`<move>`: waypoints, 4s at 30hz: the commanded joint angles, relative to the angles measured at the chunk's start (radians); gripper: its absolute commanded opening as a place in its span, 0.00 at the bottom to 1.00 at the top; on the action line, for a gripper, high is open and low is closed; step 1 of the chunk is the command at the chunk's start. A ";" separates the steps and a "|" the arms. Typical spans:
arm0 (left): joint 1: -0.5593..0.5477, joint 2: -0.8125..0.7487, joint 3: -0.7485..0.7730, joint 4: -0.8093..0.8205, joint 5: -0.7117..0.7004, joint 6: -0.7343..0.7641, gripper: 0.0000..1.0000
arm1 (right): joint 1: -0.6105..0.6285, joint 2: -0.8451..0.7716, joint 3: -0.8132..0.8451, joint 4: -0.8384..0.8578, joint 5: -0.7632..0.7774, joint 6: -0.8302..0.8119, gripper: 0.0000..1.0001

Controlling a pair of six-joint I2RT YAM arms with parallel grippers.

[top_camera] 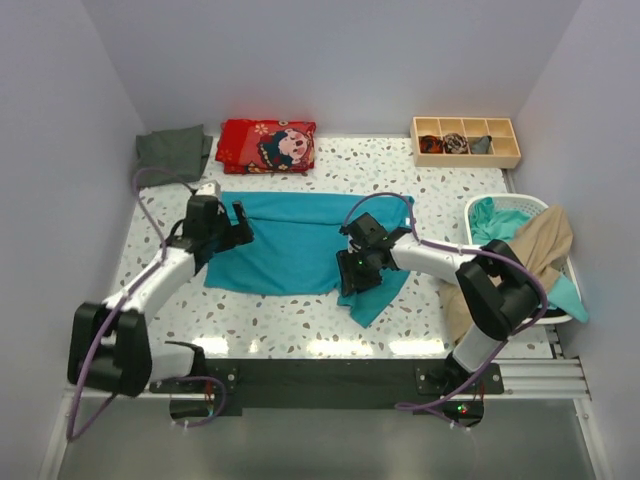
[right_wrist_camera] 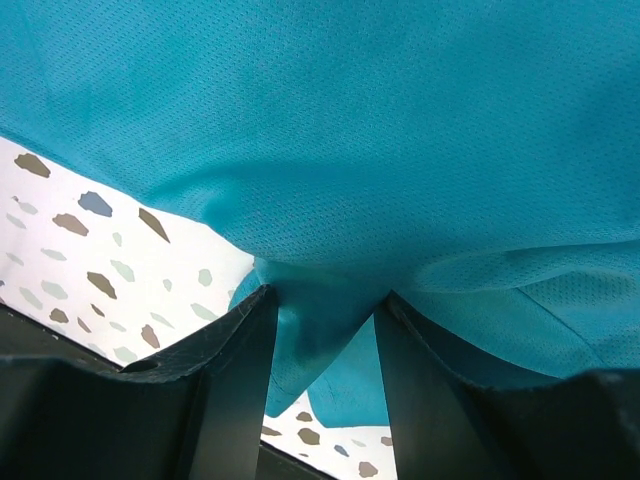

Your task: Fold and stack the t-shirts

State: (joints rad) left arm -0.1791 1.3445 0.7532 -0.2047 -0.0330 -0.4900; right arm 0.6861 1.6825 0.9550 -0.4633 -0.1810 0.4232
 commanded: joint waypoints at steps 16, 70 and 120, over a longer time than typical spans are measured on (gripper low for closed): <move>0.001 -0.265 -0.229 -0.133 -0.068 -0.219 1.00 | 0.004 -0.071 -0.047 -0.093 0.058 -0.054 0.48; -0.071 -0.295 -0.391 -0.177 -0.084 -0.317 0.00 | 0.004 -0.547 -0.380 -0.150 0.178 0.236 0.00; -0.010 -0.127 0.080 -0.325 -0.154 -0.095 0.00 | -0.191 -0.379 0.024 -0.160 0.457 -0.093 0.00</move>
State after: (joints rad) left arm -0.2218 1.1847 0.7792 -0.6090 -0.1719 -0.6395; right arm 0.5323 1.2747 0.9260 -0.6891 0.2996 0.3847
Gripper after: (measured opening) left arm 0.016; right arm 0.010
